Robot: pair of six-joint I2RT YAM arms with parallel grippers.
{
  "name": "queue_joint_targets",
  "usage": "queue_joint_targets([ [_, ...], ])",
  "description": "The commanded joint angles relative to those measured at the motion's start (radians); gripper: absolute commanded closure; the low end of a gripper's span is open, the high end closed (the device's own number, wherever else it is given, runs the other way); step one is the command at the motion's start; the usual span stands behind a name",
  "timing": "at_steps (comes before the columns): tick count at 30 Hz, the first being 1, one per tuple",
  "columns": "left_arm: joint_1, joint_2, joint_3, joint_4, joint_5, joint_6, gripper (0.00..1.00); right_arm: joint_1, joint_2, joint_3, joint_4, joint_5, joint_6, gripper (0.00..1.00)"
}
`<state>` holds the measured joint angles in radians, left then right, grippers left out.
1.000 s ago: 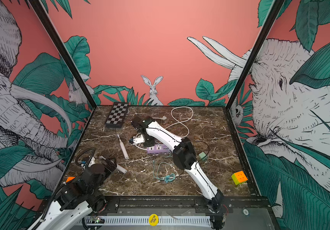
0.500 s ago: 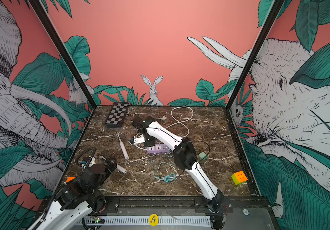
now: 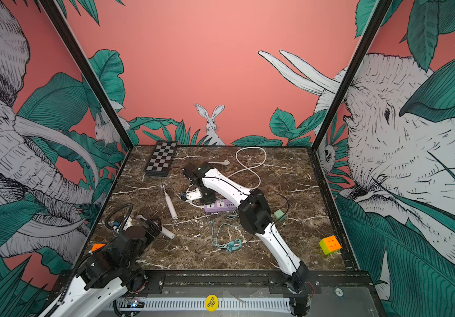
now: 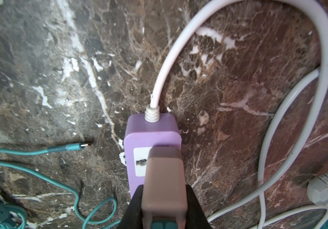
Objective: Charge the electric toothbrush
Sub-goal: Insert the plug into the socket, then pick up the charging cable from the center of the board.
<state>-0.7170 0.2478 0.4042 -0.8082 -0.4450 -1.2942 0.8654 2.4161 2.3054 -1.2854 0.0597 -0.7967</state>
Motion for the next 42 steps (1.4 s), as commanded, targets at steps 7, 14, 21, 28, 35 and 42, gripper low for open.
queue_joint_targets([
  [7,0.003,0.002,-0.001,-0.010,-0.021,0.001,0.01,-0.026,0.062,-0.029,-0.017,-0.039,0.025,1.00],
  [14,0.004,0.032,-0.003,0.021,-0.015,0.004,0.01,-0.014,-0.051,-0.005,0.020,-0.008,0.043,0.63],
  [21,0.003,0.059,0.016,0.033,-0.012,0.013,0.01,-0.011,-0.131,0.013,0.120,0.072,0.073,0.46],
  [28,0.004,0.071,0.034,0.033,-0.017,0.025,0.01,-0.001,-0.242,0.029,0.146,0.013,0.118,0.29],
  [35,0.004,0.067,0.025,0.031,-0.032,0.028,0.01,0.031,-0.440,-0.161,0.277,0.003,0.234,0.26],
  [42,0.004,0.072,0.081,-0.005,-0.124,0.112,0.01,0.150,-0.748,-0.671,0.617,0.113,0.642,0.33],
])
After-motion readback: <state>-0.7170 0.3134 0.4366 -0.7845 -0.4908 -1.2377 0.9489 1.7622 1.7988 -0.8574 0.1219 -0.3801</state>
